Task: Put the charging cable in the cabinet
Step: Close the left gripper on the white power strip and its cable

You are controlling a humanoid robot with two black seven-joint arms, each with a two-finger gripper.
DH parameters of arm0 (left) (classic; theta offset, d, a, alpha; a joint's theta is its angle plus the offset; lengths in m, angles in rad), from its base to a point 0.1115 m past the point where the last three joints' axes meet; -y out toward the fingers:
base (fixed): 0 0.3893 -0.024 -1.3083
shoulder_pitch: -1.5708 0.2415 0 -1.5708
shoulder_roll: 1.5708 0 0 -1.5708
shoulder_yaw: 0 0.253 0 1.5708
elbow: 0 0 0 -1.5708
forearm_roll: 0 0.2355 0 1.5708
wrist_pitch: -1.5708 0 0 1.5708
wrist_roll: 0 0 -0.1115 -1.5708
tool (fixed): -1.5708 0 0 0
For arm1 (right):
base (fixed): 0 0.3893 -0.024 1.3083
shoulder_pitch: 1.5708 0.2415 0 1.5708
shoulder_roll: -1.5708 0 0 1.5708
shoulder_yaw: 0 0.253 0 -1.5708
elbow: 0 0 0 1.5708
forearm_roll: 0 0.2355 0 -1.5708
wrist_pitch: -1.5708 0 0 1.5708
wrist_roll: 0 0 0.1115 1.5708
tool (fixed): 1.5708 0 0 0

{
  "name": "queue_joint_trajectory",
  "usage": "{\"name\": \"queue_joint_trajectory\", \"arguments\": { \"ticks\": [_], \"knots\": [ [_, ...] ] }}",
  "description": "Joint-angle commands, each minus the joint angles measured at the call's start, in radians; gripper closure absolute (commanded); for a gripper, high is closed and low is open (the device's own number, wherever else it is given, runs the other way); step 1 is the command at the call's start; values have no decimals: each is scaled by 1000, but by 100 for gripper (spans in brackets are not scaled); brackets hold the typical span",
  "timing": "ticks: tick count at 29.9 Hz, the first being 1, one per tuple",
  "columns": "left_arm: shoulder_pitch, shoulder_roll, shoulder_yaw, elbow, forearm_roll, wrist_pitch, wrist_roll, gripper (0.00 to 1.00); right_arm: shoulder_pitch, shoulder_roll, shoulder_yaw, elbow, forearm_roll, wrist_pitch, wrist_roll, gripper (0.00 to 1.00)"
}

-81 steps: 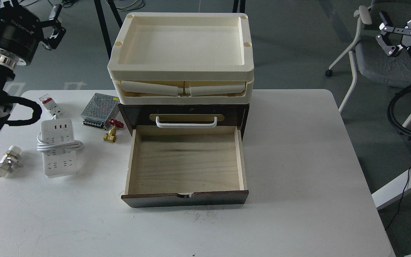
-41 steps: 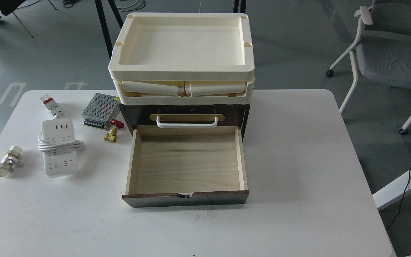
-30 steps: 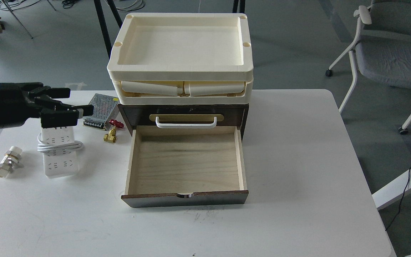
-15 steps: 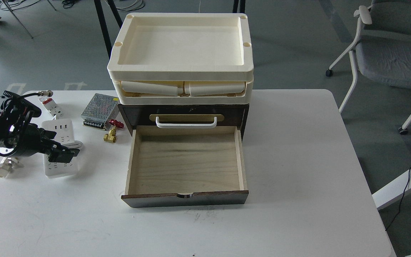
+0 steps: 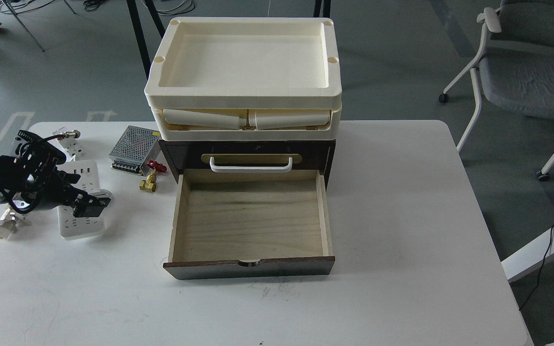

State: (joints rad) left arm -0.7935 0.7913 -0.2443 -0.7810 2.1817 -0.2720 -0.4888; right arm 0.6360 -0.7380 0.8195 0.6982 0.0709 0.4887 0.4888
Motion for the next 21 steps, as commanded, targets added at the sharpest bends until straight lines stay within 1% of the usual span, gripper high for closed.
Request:
{"name": "queue_joint_trajectory", "arguments": {
  "ticks": [1,4,8,12,15,19,21],
  "knots": [
    [-20,-36,49,68,0,40,0,4,-10,-1,1,0,0,0,0,0],
    [-21,-56,71,140,0,97,0,6,-13,-1,1,0,0,0,0,0],
    [-24,-90,99,207,0,119,0,6,-21,-1,1,1,0,0,0,0],
    [-21,-90,99,210,0,132,0,8,-27,-1,1,0,0,0,0,0],
    [-20,-90,100,210,0,137,0,11,-29,-1,1,0,0,0,0,0],
    [-15,-92,100,210,0,146,0,21,-30,-1,1,-2,0,0,0,0],
    [-16,-90,114,210,0,146,0,24,-32,-1,1,-2,0,0,0,0]
  ]
}}
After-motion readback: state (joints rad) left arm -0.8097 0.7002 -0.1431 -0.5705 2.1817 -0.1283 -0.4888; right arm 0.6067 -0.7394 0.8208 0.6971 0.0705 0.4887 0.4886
